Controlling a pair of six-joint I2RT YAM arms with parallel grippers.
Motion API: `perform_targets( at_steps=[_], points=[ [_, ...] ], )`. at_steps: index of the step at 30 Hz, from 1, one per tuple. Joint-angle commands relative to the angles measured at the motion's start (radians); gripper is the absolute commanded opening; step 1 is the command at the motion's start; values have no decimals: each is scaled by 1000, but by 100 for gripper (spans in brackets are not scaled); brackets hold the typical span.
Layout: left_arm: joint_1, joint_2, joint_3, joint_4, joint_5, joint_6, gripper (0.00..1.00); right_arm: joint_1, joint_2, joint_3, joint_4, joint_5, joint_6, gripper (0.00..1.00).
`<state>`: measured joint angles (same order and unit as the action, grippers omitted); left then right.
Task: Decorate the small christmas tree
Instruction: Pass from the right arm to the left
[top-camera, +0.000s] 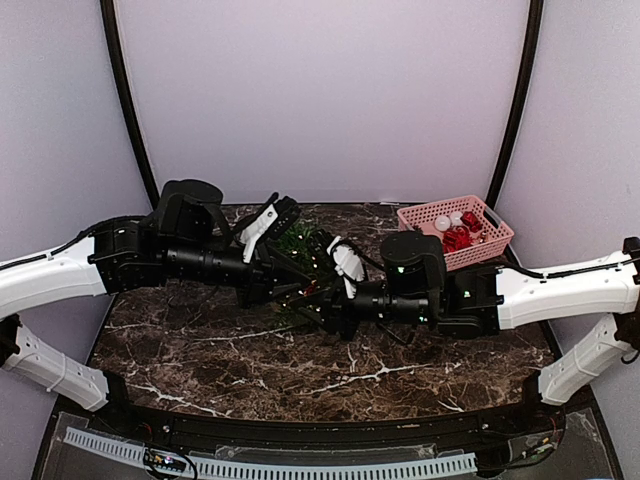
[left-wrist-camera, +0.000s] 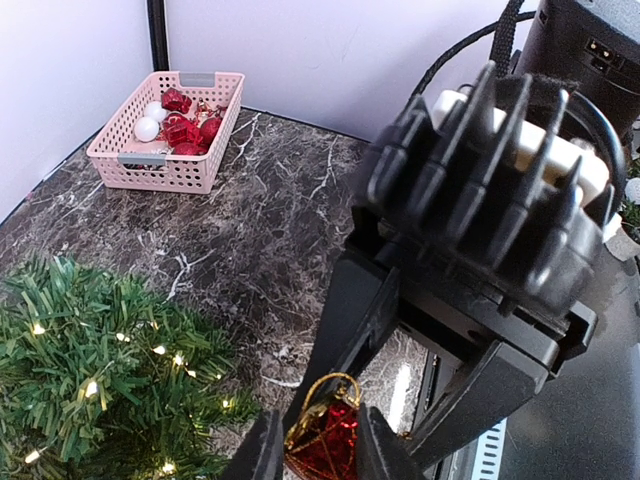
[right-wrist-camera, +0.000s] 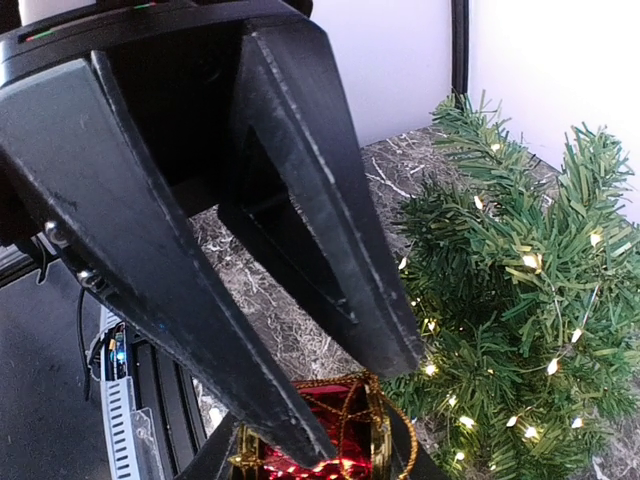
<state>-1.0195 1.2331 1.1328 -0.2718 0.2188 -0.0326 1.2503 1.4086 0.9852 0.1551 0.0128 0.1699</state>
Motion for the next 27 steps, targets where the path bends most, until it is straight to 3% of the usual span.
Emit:
perform_targets(
  at_steps=[1,14,20,27],
  points=[
    [7,-8,9,-27,-65,16,22,12,-20,4,67,-27,6,36],
    [7,-19,-18,2,-67,-3,1,12,-20,-6,81,-16,16,36],
    [7,-34,-46,39,-60,-53,0,13,-18,-22,96,5,34,36],
    [7,-84,-126,138,-69,-209,0,14,-7,-45,115,46,48,36]
  ],
)
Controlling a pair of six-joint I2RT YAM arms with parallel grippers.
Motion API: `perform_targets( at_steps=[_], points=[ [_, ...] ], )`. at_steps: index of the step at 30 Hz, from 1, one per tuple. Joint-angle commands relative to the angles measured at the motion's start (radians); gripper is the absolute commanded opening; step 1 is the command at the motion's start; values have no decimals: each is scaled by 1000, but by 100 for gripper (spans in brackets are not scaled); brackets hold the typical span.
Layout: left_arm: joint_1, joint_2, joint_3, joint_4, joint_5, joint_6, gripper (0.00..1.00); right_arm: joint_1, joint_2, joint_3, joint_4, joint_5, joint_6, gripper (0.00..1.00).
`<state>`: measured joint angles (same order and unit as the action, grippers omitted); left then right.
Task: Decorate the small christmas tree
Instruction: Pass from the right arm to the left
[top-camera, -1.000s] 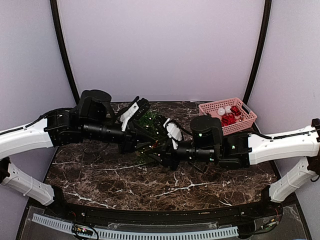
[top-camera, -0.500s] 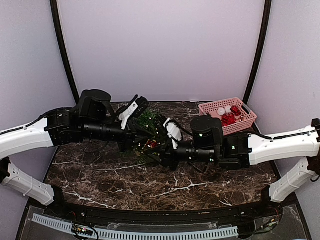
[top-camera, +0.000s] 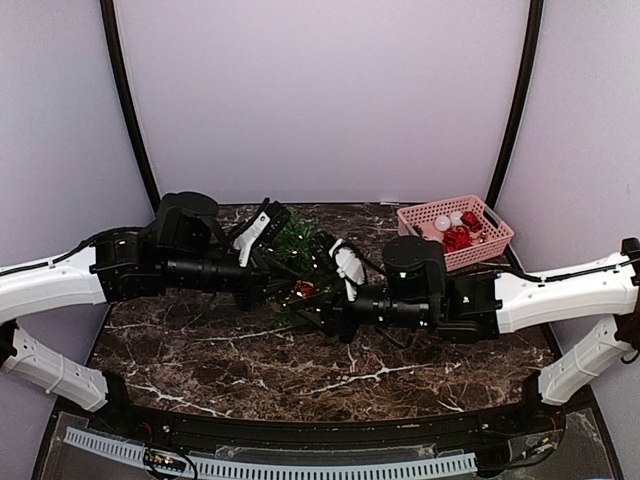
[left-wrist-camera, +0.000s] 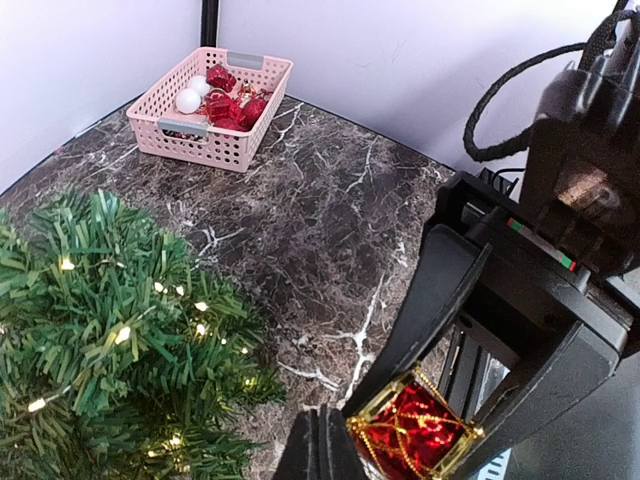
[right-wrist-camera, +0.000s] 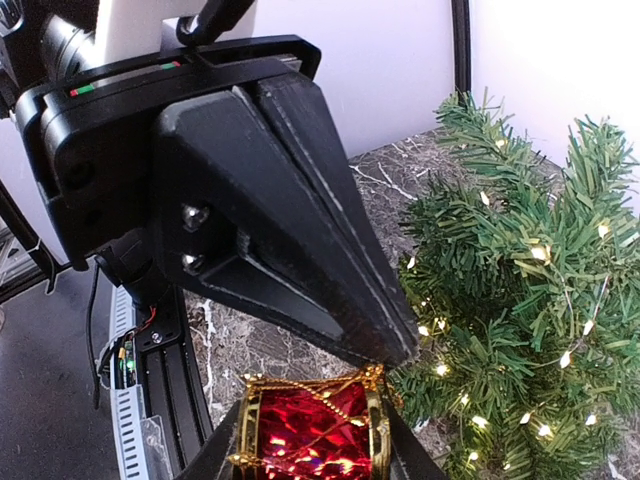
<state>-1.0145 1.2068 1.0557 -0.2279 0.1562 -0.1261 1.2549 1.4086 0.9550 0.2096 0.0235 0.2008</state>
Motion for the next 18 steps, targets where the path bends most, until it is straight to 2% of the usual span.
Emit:
perform_targets(
  at_steps=[1,6,8,9,12,18],
  points=[
    [2,-67,-58,103,-12,-134,0,10,-3,-19,64,42,16,36],
    [22,-114,-104,110,-115,-311,2,34,27,-11,25,108,-30,35],
    [58,-127,-116,114,-75,-377,14,42,31,-7,6,133,-51,35],
    [81,-130,-131,124,-26,-408,17,43,32,-3,-4,140,-59,35],
    [95,-145,-170,211,68,-435,32,54,38,12,-28,165,-82,35],
    [97,-128,-172,255,154,-441,47,69,43,23,-29,182,-100,35]
  ],
)
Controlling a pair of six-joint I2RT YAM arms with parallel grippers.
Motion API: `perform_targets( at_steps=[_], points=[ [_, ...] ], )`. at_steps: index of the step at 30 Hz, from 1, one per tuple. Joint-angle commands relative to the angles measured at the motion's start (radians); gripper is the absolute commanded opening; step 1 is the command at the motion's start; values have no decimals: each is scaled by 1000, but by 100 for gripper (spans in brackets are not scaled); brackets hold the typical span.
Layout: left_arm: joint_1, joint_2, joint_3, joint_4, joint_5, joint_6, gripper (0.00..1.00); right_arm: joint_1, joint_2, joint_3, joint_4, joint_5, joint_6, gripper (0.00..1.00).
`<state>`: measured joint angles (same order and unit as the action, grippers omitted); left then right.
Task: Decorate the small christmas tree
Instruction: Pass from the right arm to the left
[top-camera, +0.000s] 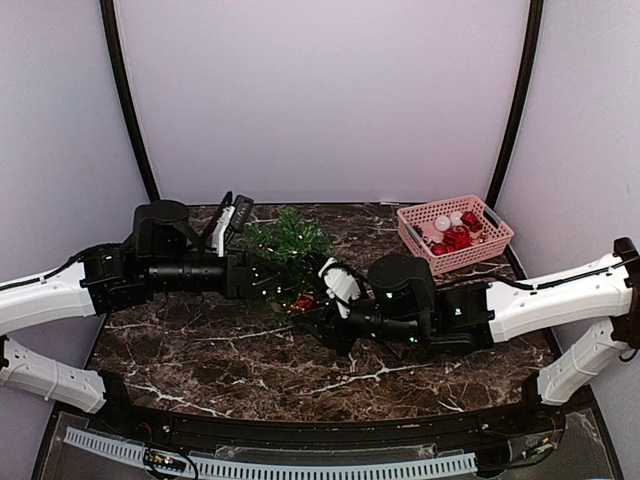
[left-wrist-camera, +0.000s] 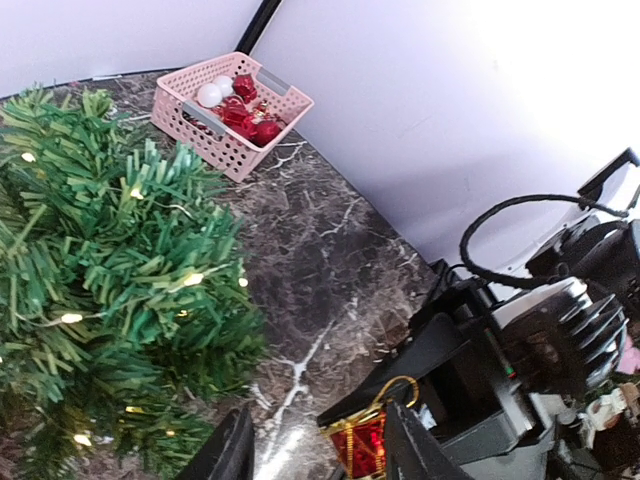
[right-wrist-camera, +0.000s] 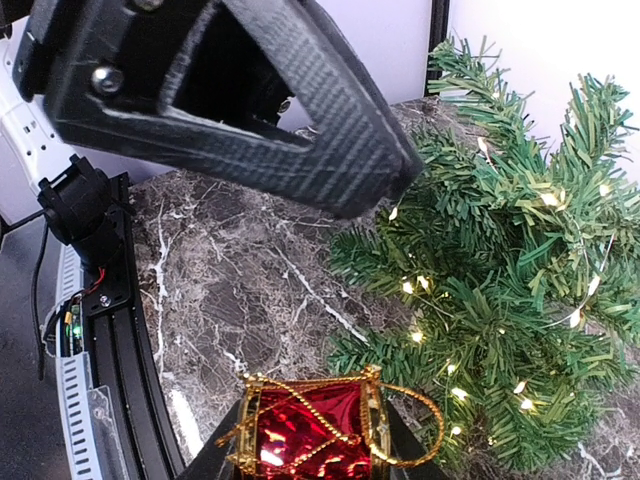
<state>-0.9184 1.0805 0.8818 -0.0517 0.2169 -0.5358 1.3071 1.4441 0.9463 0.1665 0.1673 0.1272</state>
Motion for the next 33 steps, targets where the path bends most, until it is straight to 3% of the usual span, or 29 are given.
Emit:
perform_targets(
  at_steps=[1,10,18,33],
  points=[
    [1,1,5,88,125,-28,49,19,6,30,16,42,-28,35],
    [-18,68,22,94,242,130,53,21,-7,26,48,13,-7,35],
    [-27,79,11,85,230,183,53,21,-20,19,76,-8,19,35],
    [-28,97,4,113,246,171,21,20,-30,9,84,-16,26,35]
  ],
)
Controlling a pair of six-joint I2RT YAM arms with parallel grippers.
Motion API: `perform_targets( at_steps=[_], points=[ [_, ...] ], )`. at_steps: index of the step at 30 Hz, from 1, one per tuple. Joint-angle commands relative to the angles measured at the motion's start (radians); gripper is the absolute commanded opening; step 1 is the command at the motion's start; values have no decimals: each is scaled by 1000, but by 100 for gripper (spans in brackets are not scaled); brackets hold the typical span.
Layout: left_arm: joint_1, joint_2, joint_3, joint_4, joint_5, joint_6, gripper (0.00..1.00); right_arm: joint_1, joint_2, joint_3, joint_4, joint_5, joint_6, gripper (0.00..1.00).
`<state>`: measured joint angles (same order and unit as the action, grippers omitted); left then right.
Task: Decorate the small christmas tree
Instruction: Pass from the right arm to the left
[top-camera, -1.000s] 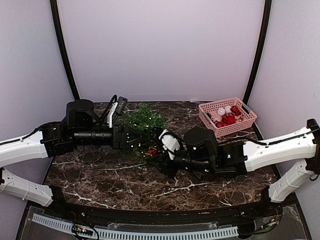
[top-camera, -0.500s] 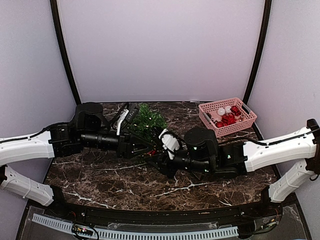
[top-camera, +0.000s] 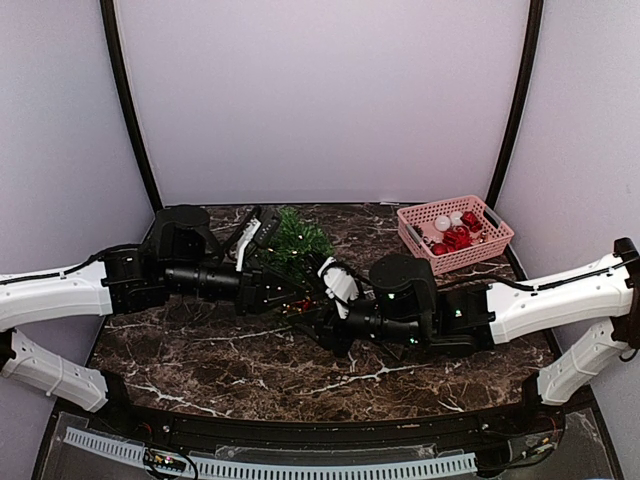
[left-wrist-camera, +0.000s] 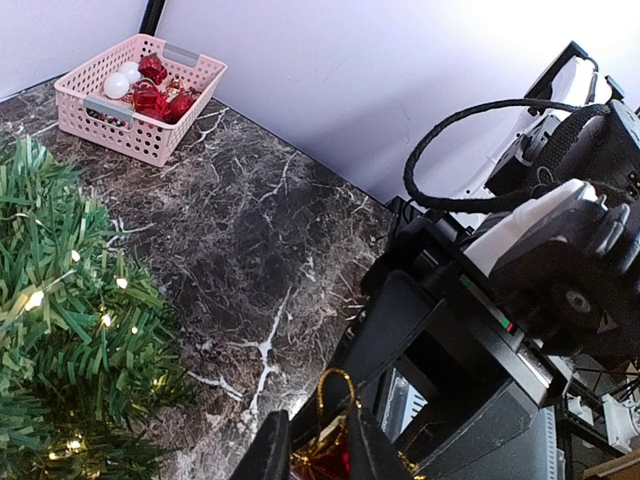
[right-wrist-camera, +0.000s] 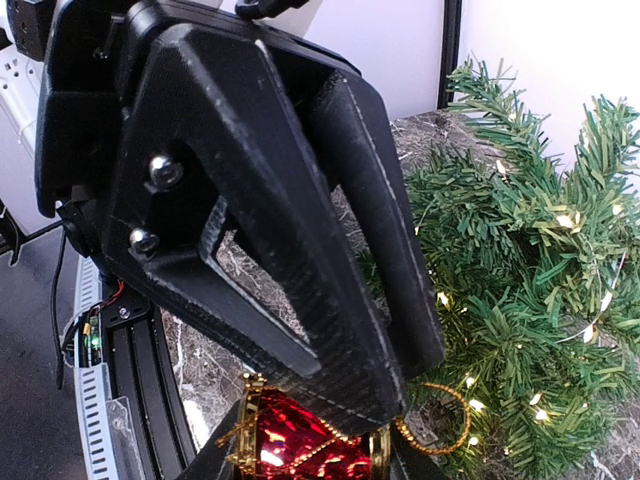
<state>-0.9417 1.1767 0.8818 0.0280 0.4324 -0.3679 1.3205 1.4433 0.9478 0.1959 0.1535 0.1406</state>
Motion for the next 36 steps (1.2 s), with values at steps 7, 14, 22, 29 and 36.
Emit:
perform_targets(
  at_steps=[7,14,22,29,36],
  points=[
    [-6,-5,-2,42,37,-5,5,7,-36,-2,60,9,16,35],
    [-7,-34,-46,133,30,-50,0,7,-48,-38,96,33,36,36],
    [-5,-60,-83,233,17,-82,0,-45,-142,-170,293,-10,168,73],
    [-4,-56,-50,228,142,-33,0,-172,-229,-271,477,-249,298,81],
    [-4,-17,29,138,256,27,0,-286,-218,-225,515,-553,374,78]
  ],
)
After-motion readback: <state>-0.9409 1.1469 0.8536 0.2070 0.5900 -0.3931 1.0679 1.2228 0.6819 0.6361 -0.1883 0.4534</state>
